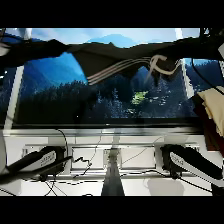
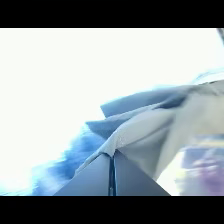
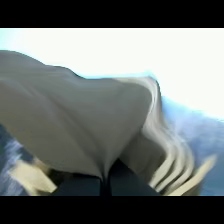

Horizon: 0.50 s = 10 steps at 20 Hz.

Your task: Fold the clothes and pants, and hang the long-sleeved shirts on hangers.

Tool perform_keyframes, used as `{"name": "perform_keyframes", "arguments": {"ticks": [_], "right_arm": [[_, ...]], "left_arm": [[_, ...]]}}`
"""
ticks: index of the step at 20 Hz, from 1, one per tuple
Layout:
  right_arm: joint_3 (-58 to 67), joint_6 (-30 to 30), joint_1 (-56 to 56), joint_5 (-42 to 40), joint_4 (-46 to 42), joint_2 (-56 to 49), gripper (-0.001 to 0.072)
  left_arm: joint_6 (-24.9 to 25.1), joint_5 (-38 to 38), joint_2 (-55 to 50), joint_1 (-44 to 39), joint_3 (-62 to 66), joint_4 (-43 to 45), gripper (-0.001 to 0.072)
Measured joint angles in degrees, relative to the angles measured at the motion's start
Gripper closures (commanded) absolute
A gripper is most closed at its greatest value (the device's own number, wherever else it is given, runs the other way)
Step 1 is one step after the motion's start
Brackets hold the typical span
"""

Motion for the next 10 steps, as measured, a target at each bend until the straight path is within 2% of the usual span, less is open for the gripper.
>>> {"name": "perform_keyframes", "arguments": {"ticks": [4,10], "right_arm": [[-1.1,-9.4,-0.7,7.9,9.4,-0.1,0.069],[-1.6,-13.8,-0.9,18.3,20.5,4.1,0.0691]], "left_arm": [[-3.7,-8.3,9.2,4.8,0.1,14.2,0.0701],[-6.3,-16.0,21.4,6.9,0.1,25.2,0.0699]]}}
